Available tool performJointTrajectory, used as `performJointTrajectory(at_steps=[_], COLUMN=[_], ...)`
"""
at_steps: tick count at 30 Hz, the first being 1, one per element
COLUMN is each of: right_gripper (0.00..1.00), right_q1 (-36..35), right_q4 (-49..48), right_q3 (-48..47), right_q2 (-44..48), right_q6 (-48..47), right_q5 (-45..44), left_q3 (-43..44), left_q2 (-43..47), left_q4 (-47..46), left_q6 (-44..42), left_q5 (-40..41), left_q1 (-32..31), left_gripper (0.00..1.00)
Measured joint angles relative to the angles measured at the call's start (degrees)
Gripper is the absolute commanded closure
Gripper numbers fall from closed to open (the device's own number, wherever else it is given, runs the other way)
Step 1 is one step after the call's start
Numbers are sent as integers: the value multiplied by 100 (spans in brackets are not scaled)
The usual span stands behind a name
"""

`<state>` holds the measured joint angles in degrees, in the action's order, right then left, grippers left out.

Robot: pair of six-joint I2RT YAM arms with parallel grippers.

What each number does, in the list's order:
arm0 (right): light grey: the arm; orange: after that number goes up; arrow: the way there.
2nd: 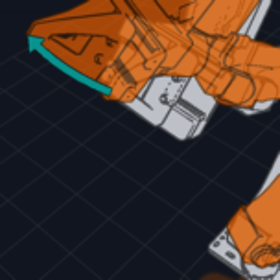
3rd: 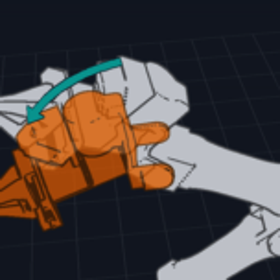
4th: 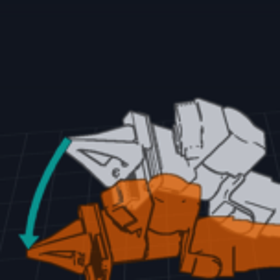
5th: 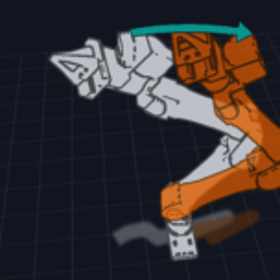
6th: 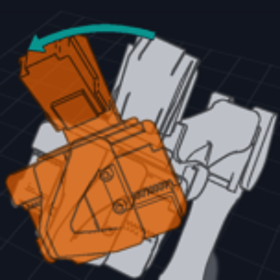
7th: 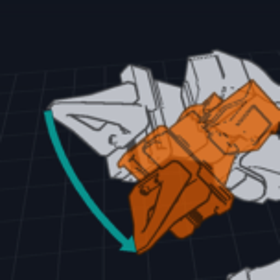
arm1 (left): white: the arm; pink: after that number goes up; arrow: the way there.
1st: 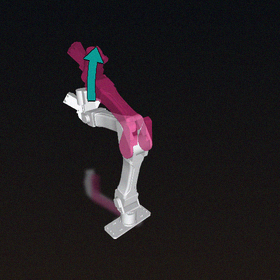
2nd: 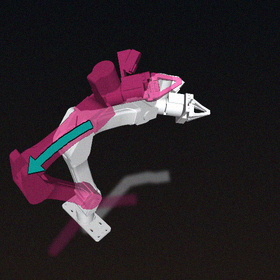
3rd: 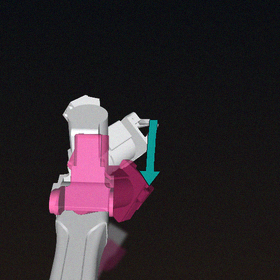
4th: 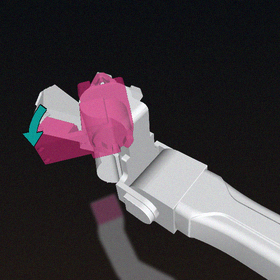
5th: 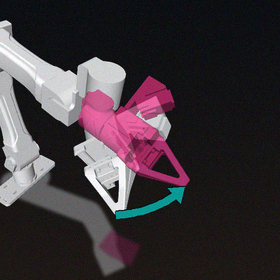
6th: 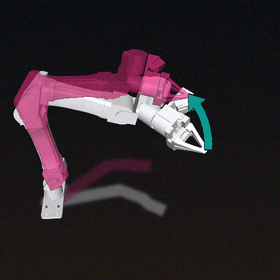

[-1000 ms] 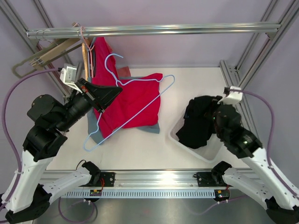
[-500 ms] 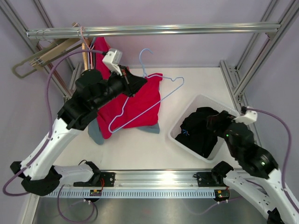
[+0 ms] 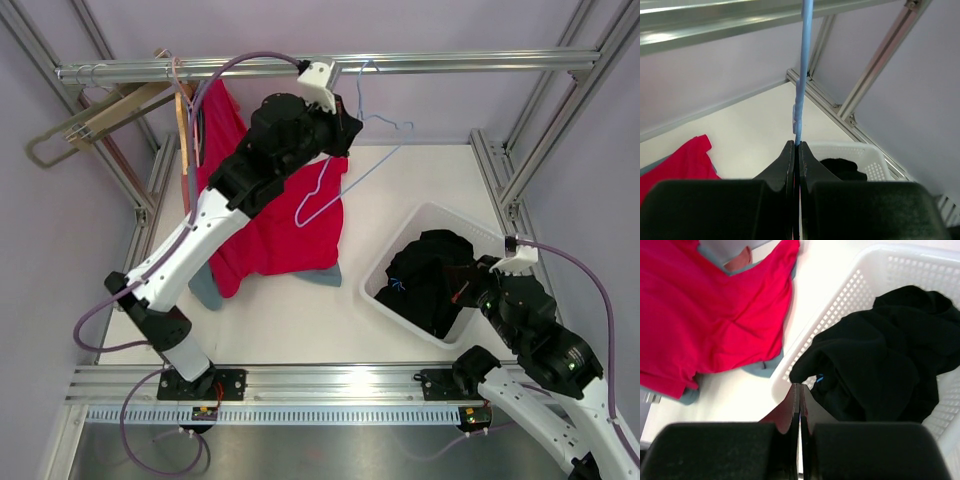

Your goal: Remove the t-shirt from the hanger

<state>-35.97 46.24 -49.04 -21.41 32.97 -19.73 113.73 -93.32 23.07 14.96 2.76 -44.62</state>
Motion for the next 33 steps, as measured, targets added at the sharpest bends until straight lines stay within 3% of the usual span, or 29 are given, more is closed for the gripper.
performJointTrajectory(at_steps=[9,18,27,33], right_gripper=[100,100,100,100], right_q1=[2,2,2,2], right_q4=[-306,-444,-450,-463], right_q3=[186,374,385,385], right_q2=[26,98,201,201], right_q6=[-79,-144,-173,-173], right_q5=[651,1139,1237,1248], left_q3=[1749,2487,2566,2026], left_q2=[-1587,-2304,-2481,-2417], left_q4=[-2,-70,-234,-518], left_q6=[-192,-188,-210,-205], left_q5=[688,901,933,944], left_q1=[-151,-9,74,52], left_gripper=[100,100,100,99])
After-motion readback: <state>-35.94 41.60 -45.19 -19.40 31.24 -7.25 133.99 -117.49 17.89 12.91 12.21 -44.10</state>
